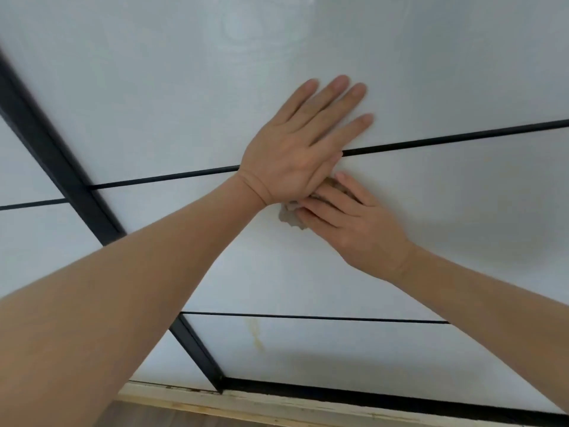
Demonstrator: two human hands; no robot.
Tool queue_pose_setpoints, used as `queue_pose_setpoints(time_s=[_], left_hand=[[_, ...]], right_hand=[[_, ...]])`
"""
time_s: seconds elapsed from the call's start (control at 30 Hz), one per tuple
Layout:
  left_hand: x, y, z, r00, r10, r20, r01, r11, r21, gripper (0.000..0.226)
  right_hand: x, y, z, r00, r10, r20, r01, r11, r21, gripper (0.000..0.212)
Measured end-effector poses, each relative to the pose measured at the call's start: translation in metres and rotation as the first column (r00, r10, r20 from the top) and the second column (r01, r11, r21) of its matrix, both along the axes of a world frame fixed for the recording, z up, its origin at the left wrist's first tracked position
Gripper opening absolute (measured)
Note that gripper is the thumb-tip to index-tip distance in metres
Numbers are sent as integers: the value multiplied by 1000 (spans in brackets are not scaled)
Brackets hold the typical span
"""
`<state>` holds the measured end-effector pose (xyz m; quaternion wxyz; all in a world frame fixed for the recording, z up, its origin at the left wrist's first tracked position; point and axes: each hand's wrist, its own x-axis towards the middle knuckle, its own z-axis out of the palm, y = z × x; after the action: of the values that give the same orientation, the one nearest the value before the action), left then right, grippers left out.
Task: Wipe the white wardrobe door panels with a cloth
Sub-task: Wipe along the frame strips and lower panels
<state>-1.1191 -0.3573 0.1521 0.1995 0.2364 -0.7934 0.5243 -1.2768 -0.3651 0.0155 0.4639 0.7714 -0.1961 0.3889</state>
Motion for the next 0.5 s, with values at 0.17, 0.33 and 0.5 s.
queue_pose_setpoints(time_s=[0.17, 0.33, 0.5], left_hand=[[4, -8, -1, 999, -47, -15, 48, 998, 39, 53], [5, -14, -2, 998, -54, 18, 55, 996, -65, 54], [5, -13, -5, 999, -35, 13, 37, 994, -103, 53]], right_hand=[[42, 7, -97, 940, -235, -248, 257, 965, 60, 56], [39, 10, -181, 608, -342, -716, 384, 917, -112, 67], [-16, -5, -83, 982, -175, -66, 179, 982, 59, 54]])
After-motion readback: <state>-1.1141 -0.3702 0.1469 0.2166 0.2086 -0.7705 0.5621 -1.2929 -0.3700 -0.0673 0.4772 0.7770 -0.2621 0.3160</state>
